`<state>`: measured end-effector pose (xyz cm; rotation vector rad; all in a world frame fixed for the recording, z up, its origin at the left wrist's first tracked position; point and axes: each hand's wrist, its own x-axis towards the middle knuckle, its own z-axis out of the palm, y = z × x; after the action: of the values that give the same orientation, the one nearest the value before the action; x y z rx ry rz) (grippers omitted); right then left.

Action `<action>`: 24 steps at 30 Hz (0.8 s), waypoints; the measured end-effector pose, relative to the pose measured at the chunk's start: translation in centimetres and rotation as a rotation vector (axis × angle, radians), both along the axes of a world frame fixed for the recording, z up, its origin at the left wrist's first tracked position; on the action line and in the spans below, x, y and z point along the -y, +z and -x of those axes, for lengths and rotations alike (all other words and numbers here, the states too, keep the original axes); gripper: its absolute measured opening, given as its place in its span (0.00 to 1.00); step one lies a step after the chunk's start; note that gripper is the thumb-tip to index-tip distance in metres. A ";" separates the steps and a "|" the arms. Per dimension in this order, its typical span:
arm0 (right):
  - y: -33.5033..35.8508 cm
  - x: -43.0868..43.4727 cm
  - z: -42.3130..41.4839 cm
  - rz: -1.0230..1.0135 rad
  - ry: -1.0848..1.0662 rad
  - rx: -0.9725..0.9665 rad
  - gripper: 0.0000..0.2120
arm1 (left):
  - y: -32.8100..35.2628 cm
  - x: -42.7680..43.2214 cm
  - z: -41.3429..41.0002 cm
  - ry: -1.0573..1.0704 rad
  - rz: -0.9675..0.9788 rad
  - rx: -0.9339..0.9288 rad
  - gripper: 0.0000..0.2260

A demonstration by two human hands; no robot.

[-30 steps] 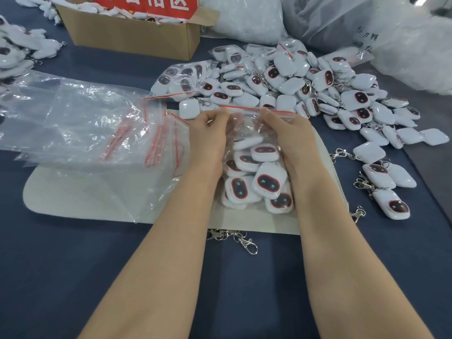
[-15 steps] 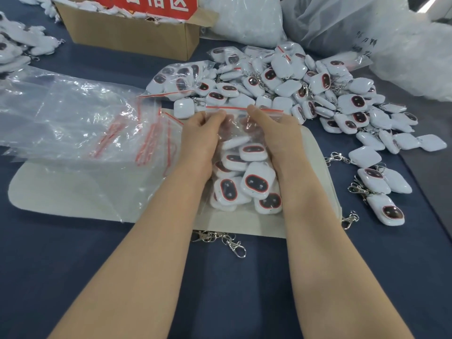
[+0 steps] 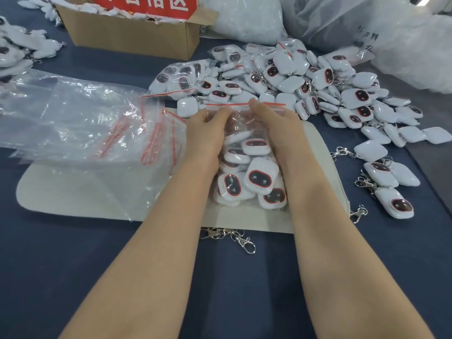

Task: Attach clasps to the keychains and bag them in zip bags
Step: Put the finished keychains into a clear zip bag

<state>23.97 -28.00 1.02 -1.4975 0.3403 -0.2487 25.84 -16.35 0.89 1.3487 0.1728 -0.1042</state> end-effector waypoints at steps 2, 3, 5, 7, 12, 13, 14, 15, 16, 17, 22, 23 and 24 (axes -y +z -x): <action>0.0 0.1 0.1 -0.046 0.023 -0.009 0.13 | -0.1 0.1 -0.2 -0.011 -0.015 0.002 0.06; 0.0 0.0 0.1 -0.051 0.018 -0.015 0.13 | -0.2 0.0 -0.3 -0.019 -0.014 -0.004 0.07; 0.1 -0.2 0.0 -0.032 -0.007 -0.021 0.10 | -0.2 0.0 -0.5 -0.022 0.007 -0.019 0.08; 0.2 -0.3 -0.1 0.002 -0.018 -0.028 0.09 | -0.2 0.0 -0.5 -0.015 0.031 -0.039 0.08; 0.5 -0.3 0.1 0.045 -0.006 -0.039 0.10 | -0.2 -0.1 -0.4 -0.016 0.001 -0.039 0.07; 0.5 -0.3 0.1 0.057 -0.011 -0.038 0.10 | -0.1 -0.1 -0.4 -0.015 -0.007 -0.031 0.07; 0.6 -0.3 0.1 0.069 -0.015 -0.038 0.10 | -0.1 0.0 -0.4 -0.014 -0.020 -0.025 0.07; 0.6 -0.3 0.1 0.078 -0.016 -0.038 0.10 | -0.1 0.0 -0.3 -0.012 -0.033 -0.019 0.07; 0.7 -0.3 0.1 0.085 -0.015 -0.039 0.10 | -0.1 0.0 -0.3 -0.008 -0.042 -0.014 0.07; 0.6 -0.3 0.1 0.091 -0.015 -0.039 0.10 | -0.1 0.0 -0.3 -0.006 -0.046 -0.010 0.07; 0.5 -0.2 0.1 0.115 -0.008 -0.027 0.10 | 0.0 0.1 -0.1 -0.002 -0.036 -0.022 0.06; 0.5 -0.3 0.1 0.115 -0.009 -0.026 0.10 | -0.1 0.1 -0.1 -0.005 -0.033 -0.022 0.06; 0.5 -0.3 0.0 0.114 -0.012 -0.025 0.10 | -0.1 0.0 -0.1 -0.012 -0.029 -0.022 0.06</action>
<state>23.93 -27.74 1.52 -1.6121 0.3598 -0.2631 25.91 -16.37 0.83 1.3778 0.1858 -0.1268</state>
